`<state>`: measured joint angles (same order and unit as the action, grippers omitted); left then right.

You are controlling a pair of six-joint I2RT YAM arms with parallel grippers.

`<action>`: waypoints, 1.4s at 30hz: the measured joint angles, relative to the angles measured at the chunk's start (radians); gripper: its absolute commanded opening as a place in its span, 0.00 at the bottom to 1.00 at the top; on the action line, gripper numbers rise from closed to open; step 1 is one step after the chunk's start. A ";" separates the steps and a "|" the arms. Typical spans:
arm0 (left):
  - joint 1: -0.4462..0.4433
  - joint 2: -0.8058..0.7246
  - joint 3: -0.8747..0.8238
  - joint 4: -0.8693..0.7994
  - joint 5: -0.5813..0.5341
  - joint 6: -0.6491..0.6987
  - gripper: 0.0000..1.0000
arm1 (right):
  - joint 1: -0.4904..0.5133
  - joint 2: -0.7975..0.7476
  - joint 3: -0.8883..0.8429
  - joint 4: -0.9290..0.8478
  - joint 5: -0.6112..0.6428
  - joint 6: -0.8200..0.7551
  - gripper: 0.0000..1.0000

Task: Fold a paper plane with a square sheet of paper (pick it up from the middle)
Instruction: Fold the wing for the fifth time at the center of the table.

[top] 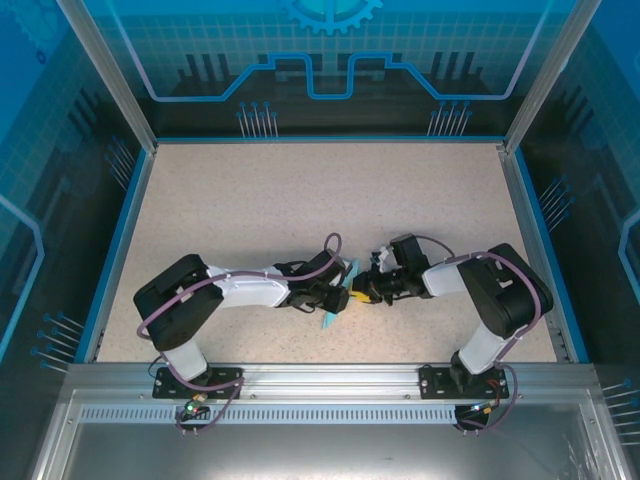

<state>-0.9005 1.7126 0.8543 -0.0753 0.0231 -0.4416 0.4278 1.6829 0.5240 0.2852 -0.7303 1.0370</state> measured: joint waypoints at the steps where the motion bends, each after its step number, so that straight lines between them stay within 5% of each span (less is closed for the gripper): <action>1: 0.000 -0.005 -0.003 -0.001 0.000 0.000 0.26 | 0.002 0.001 0.001 -0.005 0.002 -0.003 0.08; 9: 0.000 -0.078 -0.008 -0.028 0.000 -0.001 0.42 | 0.010 0.001 0.008 -0.040 0.016 -0.032 0.01; 20: -0.009 -0.171 -0.108 -0.126 -0.008 -0.057 0.43 | 0.011 0.001 0.020 -0.071 0.020 -0.062 0.01; 42: -0.082 -0.174 -0.129 -0.205 -0.118 -0.103 0.16 | 0.011 0.001 0.058 -0.156 0.029 -0.118 0.00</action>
<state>-0.9825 1.5383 0.7250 -0.2806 -0.0948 -0.5442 0.4385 1.6836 0.5816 0.1287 -0.7010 0.9188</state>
